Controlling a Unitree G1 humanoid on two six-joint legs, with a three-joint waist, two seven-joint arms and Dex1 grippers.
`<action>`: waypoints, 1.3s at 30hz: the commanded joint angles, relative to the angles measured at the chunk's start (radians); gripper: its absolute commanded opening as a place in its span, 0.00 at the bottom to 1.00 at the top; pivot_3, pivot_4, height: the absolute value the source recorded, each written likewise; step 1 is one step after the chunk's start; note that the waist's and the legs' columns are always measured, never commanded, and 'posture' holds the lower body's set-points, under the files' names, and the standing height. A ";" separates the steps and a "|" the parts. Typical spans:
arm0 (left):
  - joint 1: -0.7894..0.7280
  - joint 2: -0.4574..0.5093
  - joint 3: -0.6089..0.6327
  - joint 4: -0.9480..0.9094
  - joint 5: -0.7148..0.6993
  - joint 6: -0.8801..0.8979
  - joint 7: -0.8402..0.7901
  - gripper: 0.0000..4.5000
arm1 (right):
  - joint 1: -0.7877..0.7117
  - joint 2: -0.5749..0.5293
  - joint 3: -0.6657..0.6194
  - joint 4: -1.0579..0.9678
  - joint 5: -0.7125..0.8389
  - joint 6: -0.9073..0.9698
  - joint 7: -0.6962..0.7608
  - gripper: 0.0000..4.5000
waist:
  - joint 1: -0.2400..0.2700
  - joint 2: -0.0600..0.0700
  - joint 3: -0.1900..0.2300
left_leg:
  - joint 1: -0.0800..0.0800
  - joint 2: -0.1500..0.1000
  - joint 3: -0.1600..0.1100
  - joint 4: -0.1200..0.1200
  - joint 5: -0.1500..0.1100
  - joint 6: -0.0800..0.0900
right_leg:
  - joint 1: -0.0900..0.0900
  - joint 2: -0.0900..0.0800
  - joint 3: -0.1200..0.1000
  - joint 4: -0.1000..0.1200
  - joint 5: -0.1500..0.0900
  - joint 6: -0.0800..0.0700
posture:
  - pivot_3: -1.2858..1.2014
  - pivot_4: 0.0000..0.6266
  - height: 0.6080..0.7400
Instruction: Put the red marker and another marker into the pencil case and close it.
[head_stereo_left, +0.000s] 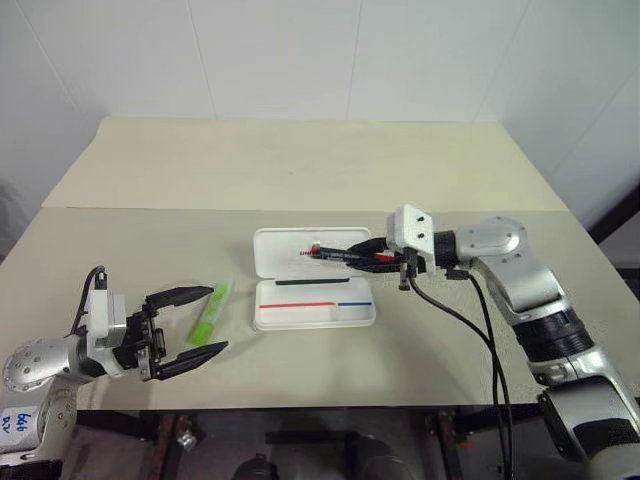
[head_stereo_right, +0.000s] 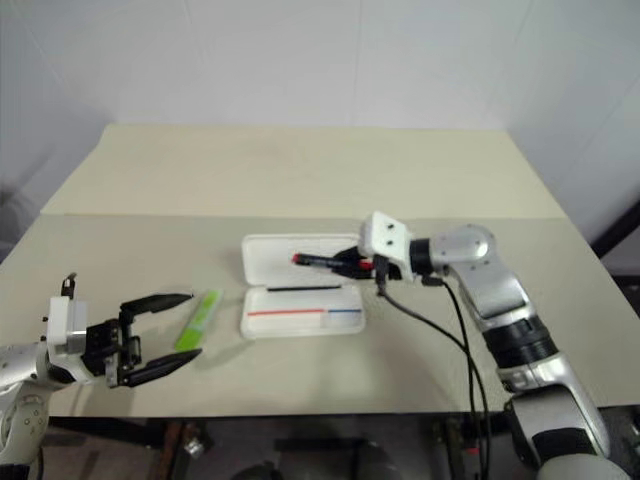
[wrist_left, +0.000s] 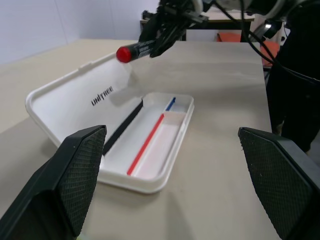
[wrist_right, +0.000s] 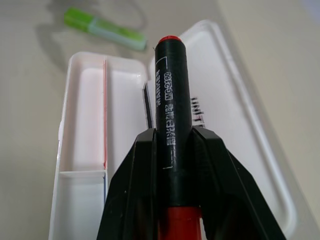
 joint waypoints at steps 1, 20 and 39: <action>0.021 0.027 0.060 0.010 -0.014 -0.028 -0.020 1.00 | -0.045 0.016 0.035 0.046 -0.048 -0.072 0.041 0.14 | -0.002 0.001 0.000 | 0.000 0.000 0.000 0.000 0.000 0.000 | 0.000 0.000 0.000 0.000 0.000 0.000 | 0.52 0.24 1.00; 0.085 0.016 0.106 -0.015 -0.010 -0.057 0.022 1.00 | -0.099 0.160 0.093 0.208 -0.164 -0.143 0.039 0.14 | -0.010 0.002 0.001 | 0.000 0.001 0.000 0.000 -0.001 -0.002 | -0.001 0.000 -0.003 0.004 0.000 0.000 | 0.52 0.24 1.00; 0.095 0.005 0.089 -0.051 -0.011 -0.049 0.061 1.00 | -0.050 0.150 0.042 0.037 -0.091 -0.028 0.065 0.99 | -0.009 0.003 0.002 | 0.000 0.001 0.000 -0.001 -0.001 -0.003 | -0.001 0.000 -0.004 0.003 0.000 0.000 | 0.52 0.24 1.00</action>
